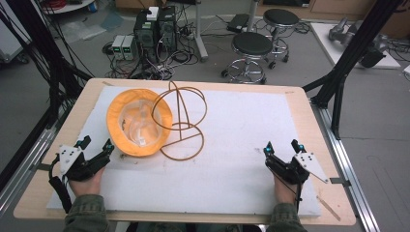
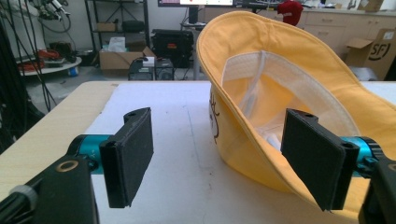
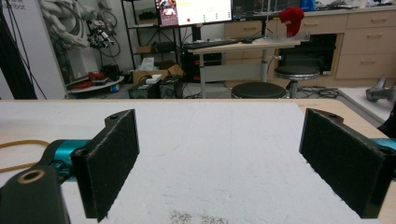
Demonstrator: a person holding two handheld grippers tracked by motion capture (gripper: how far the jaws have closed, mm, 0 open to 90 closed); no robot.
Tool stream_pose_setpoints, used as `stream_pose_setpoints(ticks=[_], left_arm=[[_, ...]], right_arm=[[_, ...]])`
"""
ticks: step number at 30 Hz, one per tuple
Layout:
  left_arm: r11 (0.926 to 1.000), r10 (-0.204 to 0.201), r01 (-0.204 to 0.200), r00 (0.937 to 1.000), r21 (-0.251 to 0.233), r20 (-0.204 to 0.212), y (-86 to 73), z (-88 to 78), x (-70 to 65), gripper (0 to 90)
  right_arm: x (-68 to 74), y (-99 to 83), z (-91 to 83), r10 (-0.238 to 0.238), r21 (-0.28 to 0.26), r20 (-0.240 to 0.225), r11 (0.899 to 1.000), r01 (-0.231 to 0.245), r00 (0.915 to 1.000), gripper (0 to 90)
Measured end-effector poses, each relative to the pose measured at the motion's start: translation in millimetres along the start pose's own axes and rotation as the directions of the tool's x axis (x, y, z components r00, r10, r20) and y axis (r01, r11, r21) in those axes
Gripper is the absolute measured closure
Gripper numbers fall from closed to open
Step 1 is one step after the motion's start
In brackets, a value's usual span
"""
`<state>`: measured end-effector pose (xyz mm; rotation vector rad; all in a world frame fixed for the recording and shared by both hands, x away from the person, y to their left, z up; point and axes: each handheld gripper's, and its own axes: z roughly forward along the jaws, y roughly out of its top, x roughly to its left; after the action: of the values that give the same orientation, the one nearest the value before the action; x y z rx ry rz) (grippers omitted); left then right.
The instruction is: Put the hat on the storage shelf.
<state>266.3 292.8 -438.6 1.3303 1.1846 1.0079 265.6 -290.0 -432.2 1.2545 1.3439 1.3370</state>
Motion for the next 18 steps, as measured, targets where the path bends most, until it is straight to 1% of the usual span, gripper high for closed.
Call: stream_pose_setpoints(ticks=[1, 3, 7, 9, 18], left_arm=[[1.0, 0.0, 0.0, 1.0, 0.0, 0.0, 0.0, 0.0, 0.0, 25.6], [0.9999, -0.013, 0.013, 0.9999, -0.008, -0.002, 0.1, -0.5, 0.8, 25.6], [0.9999, -0.012, 0.012, 0.9999, -0.009, -0.002, 0.1, -0.6, 0.5, 25.6], [1.0, -0.006, 0.006, 1.0, -0.005, 0.0, 0.1, -0.7, 0.2, 25.7], [1.0, -0.008, 0.008, 1.0, -0.005, -0.001, -0.1, -0.5, 0.8, 25.6]], right_arm=[[-0.2, 0.0, 0.0, 0.0, 0.0, 0.001, 1.0, 0.0, 1.0, 10.8], [0.0, -0.2, 0.2, 0.0, 0.004, 0.003, 1.0, 0.0, 1.0, 10.8], [1.5, -0.2, 0.3, -0.012, 0.004, 0.0, 1.0, 0.012, 0.9999, 10.8], [1.3, -0.2, 0.7, -0.023, 0.001, -0.003, 1.0, 0.023, 0.9997, 10.8], [2.1, -0.6, 1.3, -0.016, 0.01, -0.006, 1.0, 0.016, 0.9999, 10.8]])
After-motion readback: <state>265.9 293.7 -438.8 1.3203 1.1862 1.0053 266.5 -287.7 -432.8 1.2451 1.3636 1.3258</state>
